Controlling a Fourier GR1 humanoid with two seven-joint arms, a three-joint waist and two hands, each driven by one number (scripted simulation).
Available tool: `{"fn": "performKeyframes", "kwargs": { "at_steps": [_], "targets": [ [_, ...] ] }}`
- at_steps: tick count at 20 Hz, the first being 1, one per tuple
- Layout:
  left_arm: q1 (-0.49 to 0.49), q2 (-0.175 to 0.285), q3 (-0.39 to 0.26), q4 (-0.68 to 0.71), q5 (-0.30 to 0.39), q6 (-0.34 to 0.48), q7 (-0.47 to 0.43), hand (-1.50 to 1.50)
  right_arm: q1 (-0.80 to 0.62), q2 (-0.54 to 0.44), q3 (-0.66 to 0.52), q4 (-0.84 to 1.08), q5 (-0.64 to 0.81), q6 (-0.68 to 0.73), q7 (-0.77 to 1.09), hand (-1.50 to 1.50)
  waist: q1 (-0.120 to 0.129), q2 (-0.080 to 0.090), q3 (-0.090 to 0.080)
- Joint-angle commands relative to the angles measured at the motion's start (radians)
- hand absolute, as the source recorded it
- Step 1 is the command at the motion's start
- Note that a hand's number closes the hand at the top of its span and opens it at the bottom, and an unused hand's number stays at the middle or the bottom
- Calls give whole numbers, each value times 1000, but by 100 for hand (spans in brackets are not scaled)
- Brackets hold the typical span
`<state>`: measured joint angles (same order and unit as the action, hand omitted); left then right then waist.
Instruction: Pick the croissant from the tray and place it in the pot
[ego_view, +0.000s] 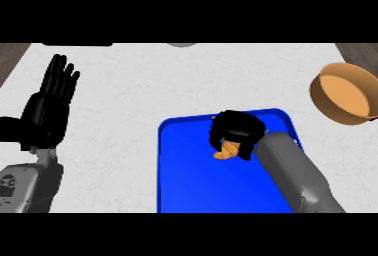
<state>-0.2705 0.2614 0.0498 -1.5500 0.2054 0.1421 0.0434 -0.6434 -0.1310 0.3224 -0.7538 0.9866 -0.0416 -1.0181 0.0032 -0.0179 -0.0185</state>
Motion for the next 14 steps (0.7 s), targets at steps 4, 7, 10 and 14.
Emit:
{"fn": "performKeyframes", "kwargs": {
  "at_steps": [4, 7, 10, 14],
  "targets": [
    [10, -29, -12, 45, -41, 18, -31, 0, 71, 63, -40, -43, -9, -106, 27, 150, -5, 19, 19],
    [3, -13, -8, 0, -34, 20, 14, 0, 29, 80, -114, -41, 7, -136, 231, 150, -5, 18, 19],
    [8, 0, 0, 5, -21, -3, -3, 0, -71, 104, -206, 11, 45, -90, 614, 150, -2, 14, 12],
    [-6, 1, 3, 4, -14, 0, 18, 0, -171, 121, -297, 42, 76, -108, 970, 150, 5, 9, 10]
  ]
}}
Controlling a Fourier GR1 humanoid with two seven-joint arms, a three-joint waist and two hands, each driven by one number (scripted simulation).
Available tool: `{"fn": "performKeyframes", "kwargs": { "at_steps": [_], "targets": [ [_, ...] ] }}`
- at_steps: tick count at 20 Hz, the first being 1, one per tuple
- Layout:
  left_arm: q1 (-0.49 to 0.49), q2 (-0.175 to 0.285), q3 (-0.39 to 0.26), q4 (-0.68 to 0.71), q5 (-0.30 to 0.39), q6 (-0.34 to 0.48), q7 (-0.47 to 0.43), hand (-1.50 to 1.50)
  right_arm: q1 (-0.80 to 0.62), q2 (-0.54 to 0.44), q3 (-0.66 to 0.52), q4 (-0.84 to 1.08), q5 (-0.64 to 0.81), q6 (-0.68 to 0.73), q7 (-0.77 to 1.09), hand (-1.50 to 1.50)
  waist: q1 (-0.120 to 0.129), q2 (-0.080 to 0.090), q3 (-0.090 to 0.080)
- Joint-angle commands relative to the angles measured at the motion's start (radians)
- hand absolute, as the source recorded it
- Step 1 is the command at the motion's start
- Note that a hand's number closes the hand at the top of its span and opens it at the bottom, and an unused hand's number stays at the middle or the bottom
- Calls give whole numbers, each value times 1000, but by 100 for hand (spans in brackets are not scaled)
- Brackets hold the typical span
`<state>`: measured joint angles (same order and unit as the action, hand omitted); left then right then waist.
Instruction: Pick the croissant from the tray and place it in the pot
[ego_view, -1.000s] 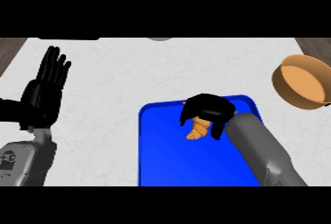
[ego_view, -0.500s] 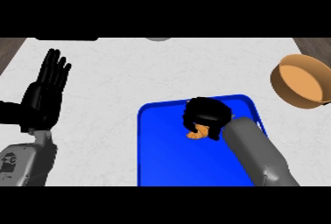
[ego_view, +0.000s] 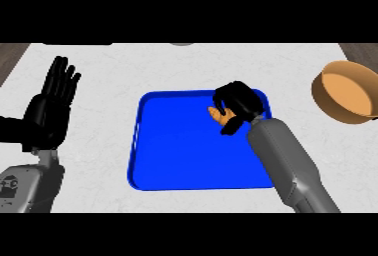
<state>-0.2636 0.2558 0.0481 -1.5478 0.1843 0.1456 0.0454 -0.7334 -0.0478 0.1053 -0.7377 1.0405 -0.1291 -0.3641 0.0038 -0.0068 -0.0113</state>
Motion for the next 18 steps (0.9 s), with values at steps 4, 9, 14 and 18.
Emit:
{"fn": "performKeyframes", "kwargs": {
  "at_steps": [4, 9, 14, 18],
  "targets": [
    [-18, 0, -7, 15, 4, -17, -1, 0, -228, 47, -107, 9, 54, -107, 655, 150, 42, 2, 5],
    [-20, -24, -16, 7, -10, 18, 15, 0, -357, 47, -107, -16, 240, -177, 1046, 150, 5, -4, 8],
    [-21, 1, 4, 4, -9, 5, 11, 0, -432, -6, -100, -61, 390, -209, 1267, 150, -3, 0, 10],
    [-45, -36, -4, 40, -17, 23, 0, 0, -455, -45, -88, -155, 455, -136, 1369, 150, -14, 2, 11]
  ]
}}
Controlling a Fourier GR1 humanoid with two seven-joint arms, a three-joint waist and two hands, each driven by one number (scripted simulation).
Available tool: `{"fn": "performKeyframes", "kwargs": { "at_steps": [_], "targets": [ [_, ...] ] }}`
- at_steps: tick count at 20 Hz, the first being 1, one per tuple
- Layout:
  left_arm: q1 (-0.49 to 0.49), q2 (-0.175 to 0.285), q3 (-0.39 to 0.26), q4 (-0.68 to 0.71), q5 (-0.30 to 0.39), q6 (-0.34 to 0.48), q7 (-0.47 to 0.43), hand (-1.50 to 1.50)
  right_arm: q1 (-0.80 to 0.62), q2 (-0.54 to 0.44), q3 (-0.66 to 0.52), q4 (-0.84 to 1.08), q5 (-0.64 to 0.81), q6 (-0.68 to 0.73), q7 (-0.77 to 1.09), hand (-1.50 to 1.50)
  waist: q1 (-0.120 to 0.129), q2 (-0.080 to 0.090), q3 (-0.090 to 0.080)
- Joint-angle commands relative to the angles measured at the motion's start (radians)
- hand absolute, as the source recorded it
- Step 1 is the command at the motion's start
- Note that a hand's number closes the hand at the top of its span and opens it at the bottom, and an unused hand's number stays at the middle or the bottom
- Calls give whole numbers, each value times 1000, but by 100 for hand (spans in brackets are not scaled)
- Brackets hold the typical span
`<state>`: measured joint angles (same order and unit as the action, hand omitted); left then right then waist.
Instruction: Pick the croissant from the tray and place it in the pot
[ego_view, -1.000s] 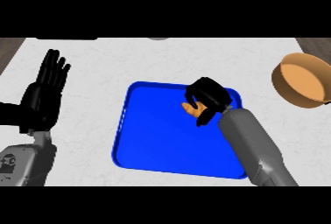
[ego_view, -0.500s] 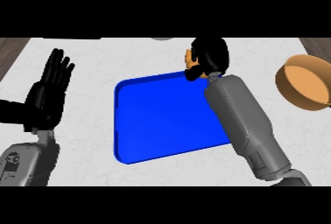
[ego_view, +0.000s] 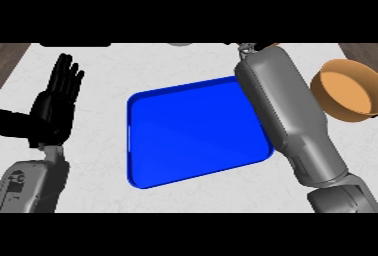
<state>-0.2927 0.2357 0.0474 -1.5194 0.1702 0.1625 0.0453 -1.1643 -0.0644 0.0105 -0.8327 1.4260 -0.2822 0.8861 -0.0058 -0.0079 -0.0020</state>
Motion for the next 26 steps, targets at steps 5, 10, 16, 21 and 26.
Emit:
{"fn": "performKeyframes", "kwargs": {
  "at_steps": [5, 10, 16, 21, 26],
  "targets": [
    [24, -7, 19, 18, 8, -15, -27, 0, 122, -183, -48, -242, -1, 138, 20, 150, -18, 1, 2],
    [2, 13, 36, -47, 10, 4, 47, 0, 285, -281, -108, -394, -81, 237, -39, 150, -19, -1, 3],
    [15, 53, 60, -47, 31, -55, 62, 0, 447, -389, -223, -504, -187, 206, -138, 150, -8, 3, 2],
    [45, 4, 40, -47, 15, -47, 10, 0, 522, -484, -341, -376, -322, 115, -357, 150, 7, 9, 3],
    [20, 14, 57, -5, 10, -73, -2, 0, 511, -521, -373, -206, -331, 17, -454, 150, 14, 11, 2]
  ]
}}
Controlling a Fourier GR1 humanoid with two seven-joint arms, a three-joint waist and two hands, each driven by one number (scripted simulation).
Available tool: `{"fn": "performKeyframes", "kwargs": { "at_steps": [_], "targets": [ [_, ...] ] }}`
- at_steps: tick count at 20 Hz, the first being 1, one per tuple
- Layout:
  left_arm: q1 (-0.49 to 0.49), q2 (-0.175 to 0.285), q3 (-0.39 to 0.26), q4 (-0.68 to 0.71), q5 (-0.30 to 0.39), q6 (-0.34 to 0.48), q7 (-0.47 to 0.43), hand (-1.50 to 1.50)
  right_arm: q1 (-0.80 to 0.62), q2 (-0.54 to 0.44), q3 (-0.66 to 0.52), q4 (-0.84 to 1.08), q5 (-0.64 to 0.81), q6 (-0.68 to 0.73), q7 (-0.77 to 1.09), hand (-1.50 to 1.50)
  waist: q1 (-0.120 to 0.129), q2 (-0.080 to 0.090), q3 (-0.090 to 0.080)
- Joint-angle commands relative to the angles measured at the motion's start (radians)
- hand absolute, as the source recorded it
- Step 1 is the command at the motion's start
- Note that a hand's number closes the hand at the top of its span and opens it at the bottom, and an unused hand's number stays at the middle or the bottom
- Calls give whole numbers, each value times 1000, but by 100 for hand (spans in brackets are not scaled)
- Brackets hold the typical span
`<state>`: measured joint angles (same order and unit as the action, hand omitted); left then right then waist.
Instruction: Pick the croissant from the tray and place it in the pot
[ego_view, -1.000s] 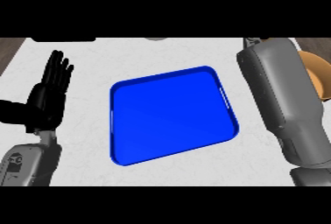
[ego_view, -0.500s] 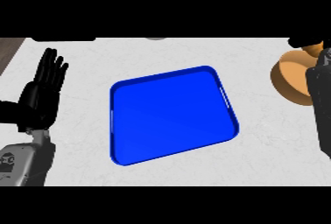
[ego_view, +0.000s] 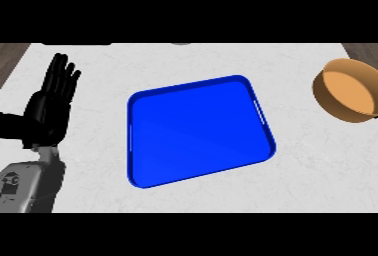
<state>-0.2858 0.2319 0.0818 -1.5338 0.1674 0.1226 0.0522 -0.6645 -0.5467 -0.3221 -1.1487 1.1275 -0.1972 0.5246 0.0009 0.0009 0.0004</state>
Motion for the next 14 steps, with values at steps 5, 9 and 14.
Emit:
{"fn": "performKeyframes", "kwargs": {
  "at_steps": [5, 9, 14],
  "targets": [
    [-44, -7, 5, 20, -14, -3, 14, 0, -64, -89, -81, 348, -62, -152, -200, 150, 10, 4, 0],
    [24, -25, -17, -28, -14, -16, -4, 0, -76, -66, -93, 472, -93, -93, -203, 150, 19, 5, 1],
    [-35, -2, 19, -9, -4, -11, 15, 0, -119, -63, -191, 618, -228, -70, -310, -150, 27, 11, 2]
  ]
}}
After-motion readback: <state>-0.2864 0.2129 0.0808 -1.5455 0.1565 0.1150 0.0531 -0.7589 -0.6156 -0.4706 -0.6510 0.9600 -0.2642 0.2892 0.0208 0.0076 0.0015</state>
